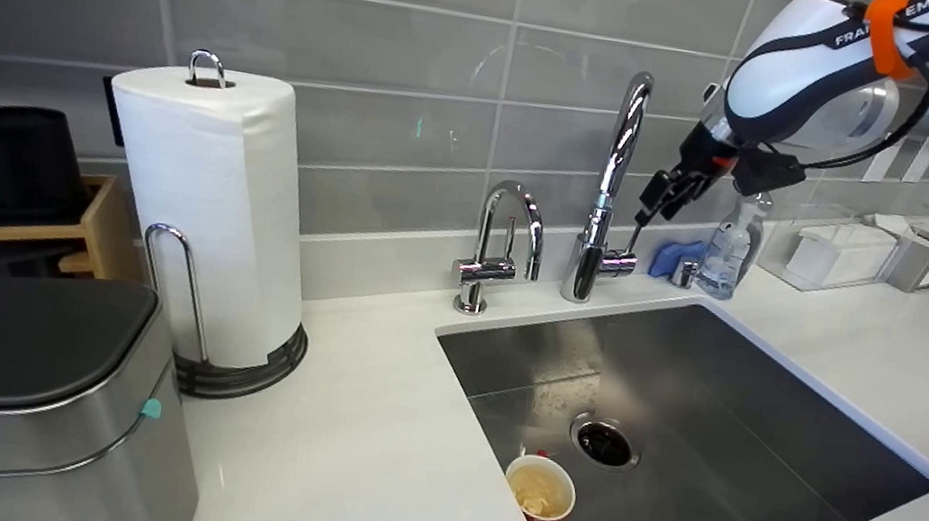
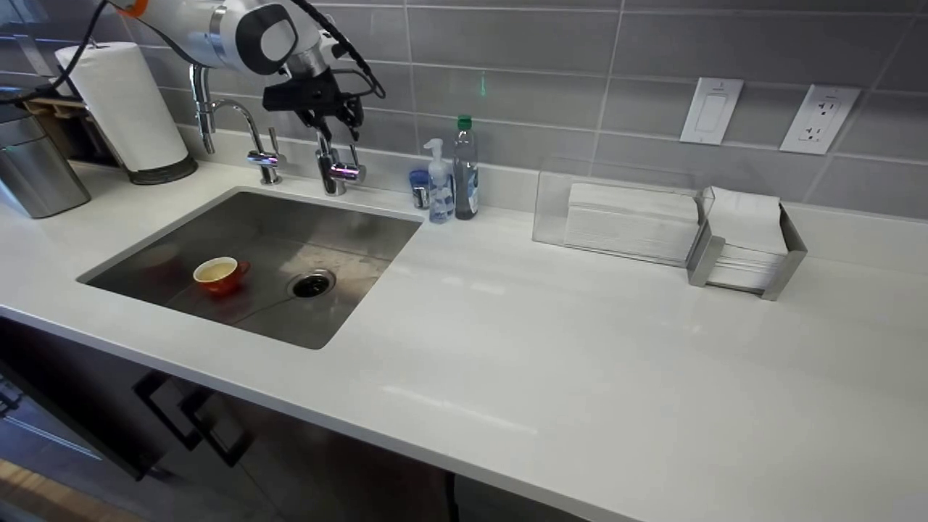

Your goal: Open the tap faucet

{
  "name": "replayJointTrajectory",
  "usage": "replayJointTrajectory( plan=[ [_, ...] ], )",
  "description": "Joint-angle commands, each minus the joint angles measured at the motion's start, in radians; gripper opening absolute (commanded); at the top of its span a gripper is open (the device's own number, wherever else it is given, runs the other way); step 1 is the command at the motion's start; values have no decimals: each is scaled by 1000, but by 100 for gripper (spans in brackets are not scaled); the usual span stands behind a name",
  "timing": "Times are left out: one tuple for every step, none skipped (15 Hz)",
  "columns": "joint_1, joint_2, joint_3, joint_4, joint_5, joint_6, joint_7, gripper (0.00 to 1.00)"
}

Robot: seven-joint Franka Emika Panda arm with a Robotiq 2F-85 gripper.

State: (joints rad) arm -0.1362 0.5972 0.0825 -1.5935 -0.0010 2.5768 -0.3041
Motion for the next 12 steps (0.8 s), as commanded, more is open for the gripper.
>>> replayJointTrajectory(
  plan=[
    [-9, -78, -3, -40, 52, -224, 37, 99],
    [-22, -102, 14, -52, 85, -292, 13, 100],
    [-28, -135, 24, -70, 117, -356, -3, 100],
    [-21, -162, 20, -84, 133, -403, 1, 100],
    [-7, -199, 10, -106, 136, -439, 17, 100],
    [2, -243, 3, -138, 136, -470, 21, 100],
    [11, -283, -4, -169, 132, -489, 26, 100],
    [29, -340, -23, -227, 91, -481, 48, 100],
    [32, -391, -24, -270, 99, -497, 56, 99],
    [40, -454, -35, -329, 93, -486, 89, 100],
    [47, -506, -43, -376, 95, -484, 123, 100],
    [51, -562, -48, -425, 104, -487, 148, 100]
  ],
)
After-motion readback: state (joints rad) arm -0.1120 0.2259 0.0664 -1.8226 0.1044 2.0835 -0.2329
